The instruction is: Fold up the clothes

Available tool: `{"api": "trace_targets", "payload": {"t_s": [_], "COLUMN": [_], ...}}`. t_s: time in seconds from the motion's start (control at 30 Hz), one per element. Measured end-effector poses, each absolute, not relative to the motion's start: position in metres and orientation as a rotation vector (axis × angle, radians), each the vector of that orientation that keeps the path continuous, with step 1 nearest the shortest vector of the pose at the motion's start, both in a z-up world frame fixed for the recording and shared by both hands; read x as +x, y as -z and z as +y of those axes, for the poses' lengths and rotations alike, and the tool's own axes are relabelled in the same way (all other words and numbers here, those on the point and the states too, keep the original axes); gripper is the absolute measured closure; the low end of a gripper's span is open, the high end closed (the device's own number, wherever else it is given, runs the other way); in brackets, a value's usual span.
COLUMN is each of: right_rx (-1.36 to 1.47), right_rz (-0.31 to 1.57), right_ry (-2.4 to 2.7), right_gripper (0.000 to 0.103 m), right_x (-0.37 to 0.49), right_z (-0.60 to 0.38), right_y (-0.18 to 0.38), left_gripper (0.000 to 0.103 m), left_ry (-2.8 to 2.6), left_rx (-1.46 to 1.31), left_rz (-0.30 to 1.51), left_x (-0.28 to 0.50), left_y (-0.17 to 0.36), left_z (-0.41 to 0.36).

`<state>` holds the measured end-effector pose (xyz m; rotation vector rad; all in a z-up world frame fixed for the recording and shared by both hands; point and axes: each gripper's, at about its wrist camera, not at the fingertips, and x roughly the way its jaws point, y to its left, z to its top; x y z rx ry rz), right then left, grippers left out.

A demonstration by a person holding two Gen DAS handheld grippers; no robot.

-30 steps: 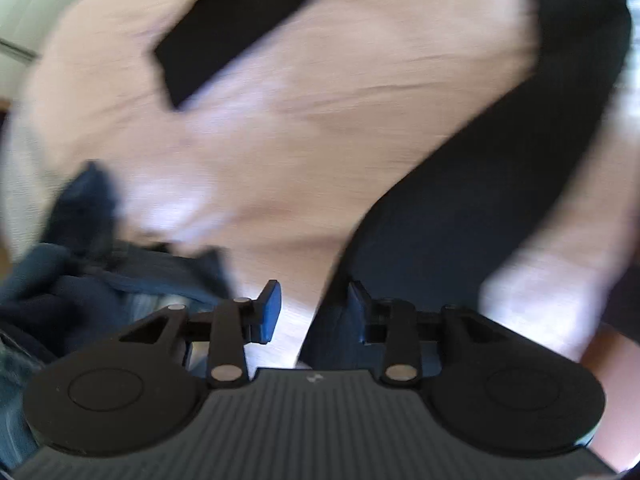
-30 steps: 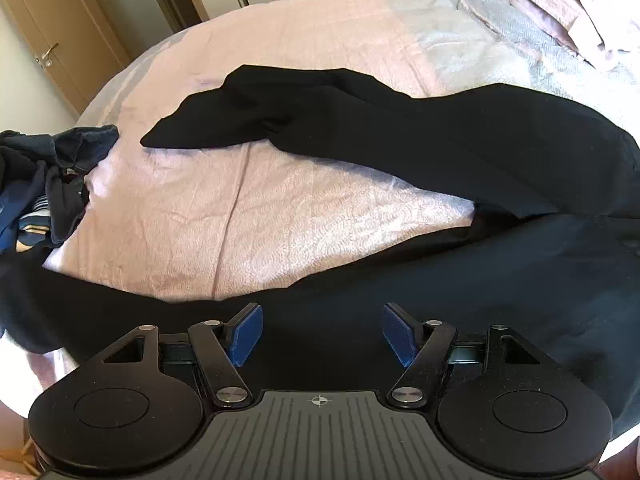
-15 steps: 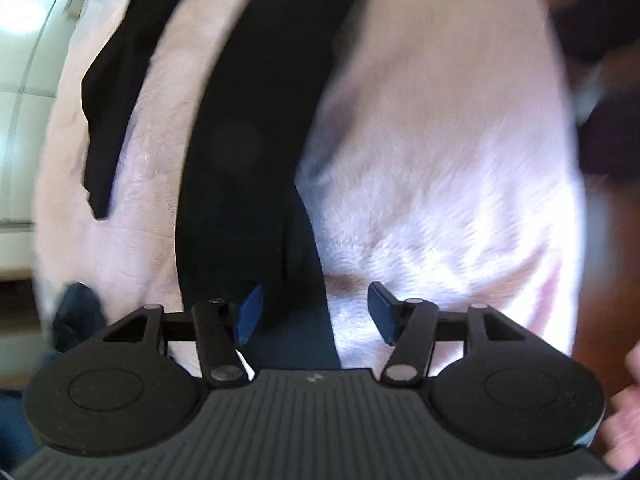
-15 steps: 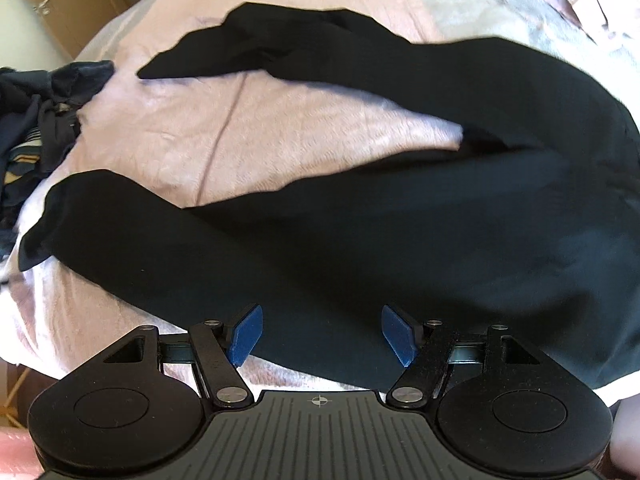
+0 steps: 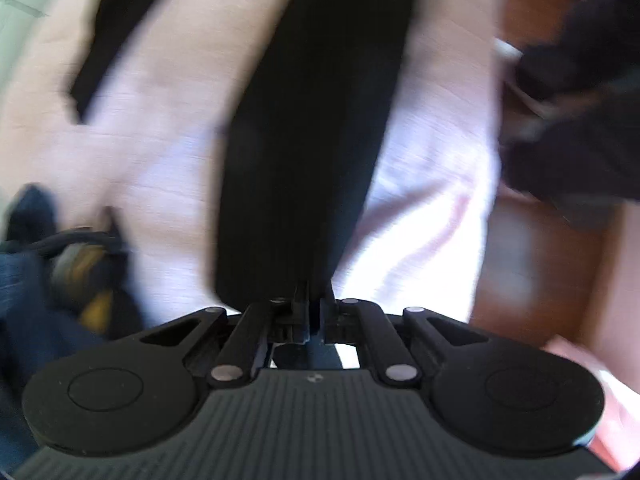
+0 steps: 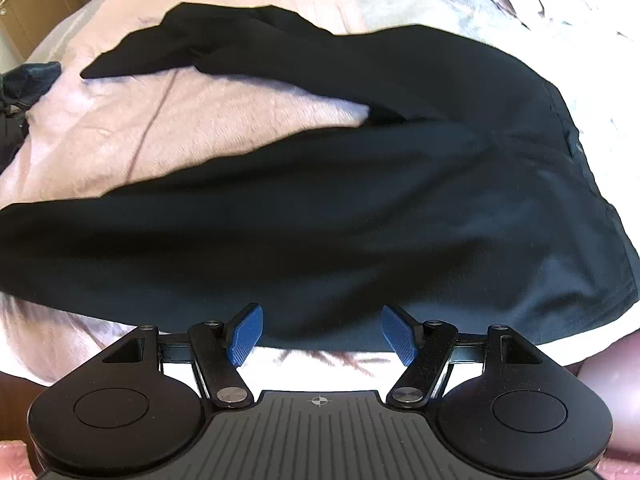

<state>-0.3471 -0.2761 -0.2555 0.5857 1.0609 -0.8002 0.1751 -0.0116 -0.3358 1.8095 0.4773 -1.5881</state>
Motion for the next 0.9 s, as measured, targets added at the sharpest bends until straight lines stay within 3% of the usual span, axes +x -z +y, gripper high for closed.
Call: {"api": "trace_targets", "payload": {"t_s": [0.27,0.53,0.57,0.63,0.7,0.9], "right_rx": [0.747,1.159,1.199,1.273,1.32,1.134], "right_rz": [1.02,0.616,0.582,0.528,0.5,0.724], "right_ry": [0.873,1.062,1.066,1.071,1.071,1.026], "right_gripper": [0.033,0.034,0.037,0.059,0.094,0.098], "right_x": [-0.377,-0.456,-0.462,-0.473,-0.482,-0.48], "right_z": [-0.277,-0.306,-0.311,-0.32,-0.327,-0.34], "right_y": [0.27,0.311,0.319,0.328,0.325,0.247], "left_gripper": [0.101,0.101,0.101,0.101,0.101,0.101], "left_ry": [1.526,1.53,1.537,1.546,1.547,1.543], "left_rx": [1.717,1.815,1.834,1.863,1.86,1.826], "left_rz": [0.563,0.528,0.527,0.543,0.558,0.599], "left_x": [0.185,0.188,0.187,0.185,0.183,0.176], "left_y": [0.336,0.34,0.34,0.336,0.328,0.302], "left_z": [-0.024,-0.03,-0.028,-0.026,-0.028,-0.032]}}
